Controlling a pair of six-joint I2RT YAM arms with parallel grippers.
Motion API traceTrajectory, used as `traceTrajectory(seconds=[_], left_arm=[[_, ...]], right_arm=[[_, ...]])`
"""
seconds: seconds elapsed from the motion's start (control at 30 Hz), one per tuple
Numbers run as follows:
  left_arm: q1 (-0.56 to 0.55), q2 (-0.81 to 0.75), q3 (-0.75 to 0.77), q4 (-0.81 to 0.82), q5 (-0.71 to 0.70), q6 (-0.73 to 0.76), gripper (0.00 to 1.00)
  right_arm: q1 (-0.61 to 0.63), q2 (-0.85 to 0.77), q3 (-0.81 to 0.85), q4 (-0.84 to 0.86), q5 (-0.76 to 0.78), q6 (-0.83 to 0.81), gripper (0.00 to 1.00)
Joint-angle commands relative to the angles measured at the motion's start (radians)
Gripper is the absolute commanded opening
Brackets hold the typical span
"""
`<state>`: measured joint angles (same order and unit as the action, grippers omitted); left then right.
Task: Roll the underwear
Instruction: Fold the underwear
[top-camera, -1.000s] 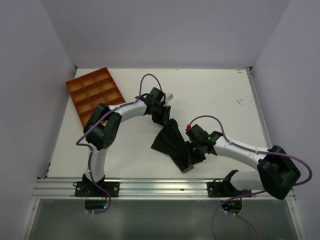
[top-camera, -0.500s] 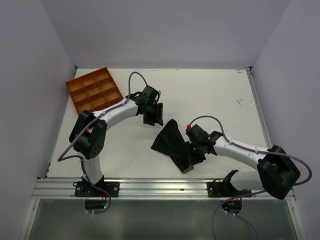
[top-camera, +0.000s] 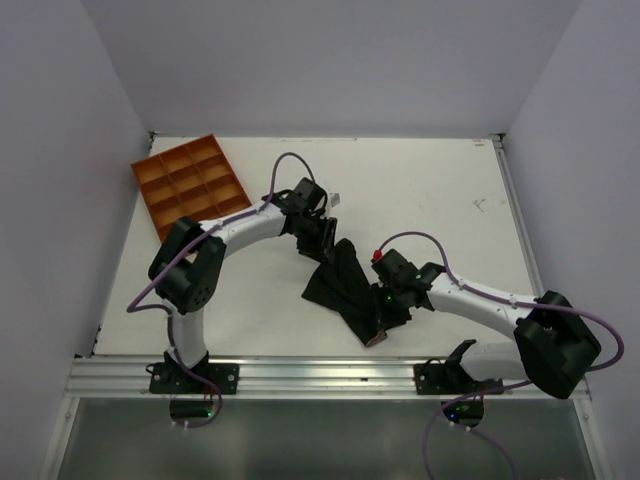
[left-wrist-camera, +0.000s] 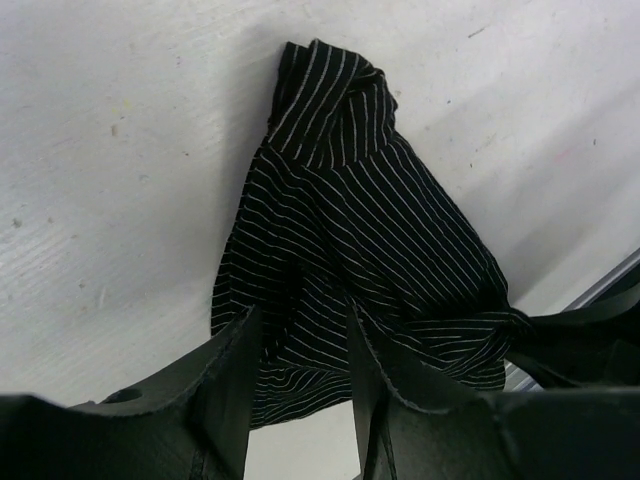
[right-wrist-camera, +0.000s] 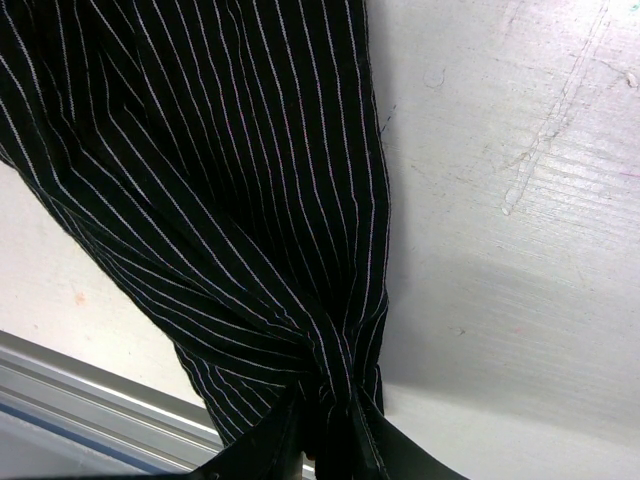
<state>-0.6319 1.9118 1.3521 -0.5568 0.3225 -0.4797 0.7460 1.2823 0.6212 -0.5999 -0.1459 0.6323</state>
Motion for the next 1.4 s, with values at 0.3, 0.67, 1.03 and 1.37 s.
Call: traceTrajectory(seconds=[0.3,0.67,1.03,1.37], left_arm=[[0.000,0.047,-0.018,0.080,0.147,0.151,0.36],[0.000,0.075,-0.011,0.060,0.164,0.176,0.21],[0.001,0.012,0.018,0.150,0.151,0.133,0.00],[0.001,0.056,0.058,0.383,0.222,0.047,0.00]], right_arm=[[0.007,0.026,-0.031,-0.031,-0.006,-0.008,0.25],[0.009,0.012,-0.035,-0.037,0.000,-0.008,0.25],[0.010,0.015,-0.037,-0.031,-0.003,-0.002,0.25],[0.009,0.015,-0.046,-0.021,-0.001,0.001,0.26]])
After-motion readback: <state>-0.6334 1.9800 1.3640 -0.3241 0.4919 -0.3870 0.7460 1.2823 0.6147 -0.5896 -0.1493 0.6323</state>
